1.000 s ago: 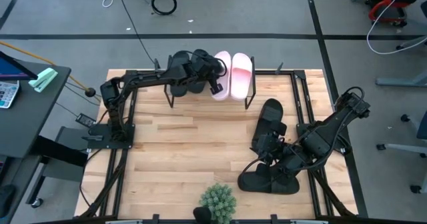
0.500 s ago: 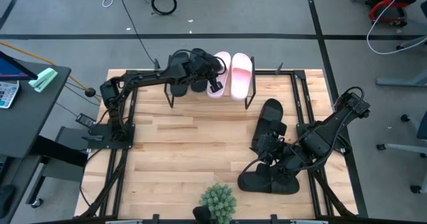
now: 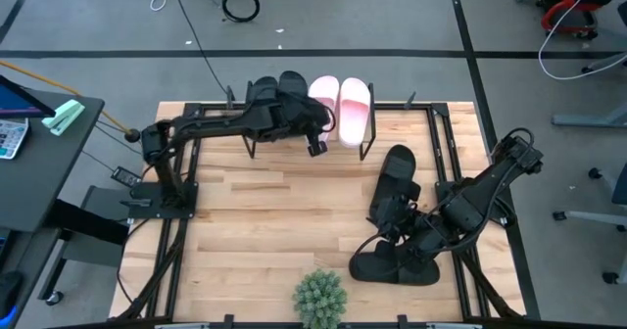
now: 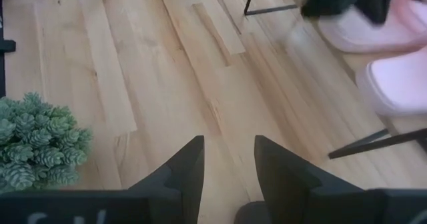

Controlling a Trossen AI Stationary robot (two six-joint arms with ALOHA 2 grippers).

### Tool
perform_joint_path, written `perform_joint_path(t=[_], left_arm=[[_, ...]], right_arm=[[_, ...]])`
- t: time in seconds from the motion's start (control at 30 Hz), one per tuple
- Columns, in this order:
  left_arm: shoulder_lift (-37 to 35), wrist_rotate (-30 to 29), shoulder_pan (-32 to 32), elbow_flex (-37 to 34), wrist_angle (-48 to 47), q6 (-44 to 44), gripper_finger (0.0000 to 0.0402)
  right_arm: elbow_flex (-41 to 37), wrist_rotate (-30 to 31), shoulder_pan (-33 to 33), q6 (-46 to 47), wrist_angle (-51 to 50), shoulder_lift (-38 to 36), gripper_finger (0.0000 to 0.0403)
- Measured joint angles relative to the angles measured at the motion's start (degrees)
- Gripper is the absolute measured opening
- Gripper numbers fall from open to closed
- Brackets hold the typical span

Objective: Pick and place slides into the shelf
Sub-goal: Put the black slides under the shelf

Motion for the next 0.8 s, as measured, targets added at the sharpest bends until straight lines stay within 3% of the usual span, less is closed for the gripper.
perform_joint_path(t=[0.43, 0.8], left_arm=[[-23.3, -0.5, -14.9, 0.0, -10.8, -0.6, 0.0053], [-33.0, -0.6, -24.7, 0.1, -14.9, -1.8, 0.0053]], right_arm=[[-28.8, -2.2, -1.1, 21.4, 0.8, 0.1, 0.0131], [-41.0, -3.0, -10.1, 21.7, 0.8, 0.1, 0.013]])
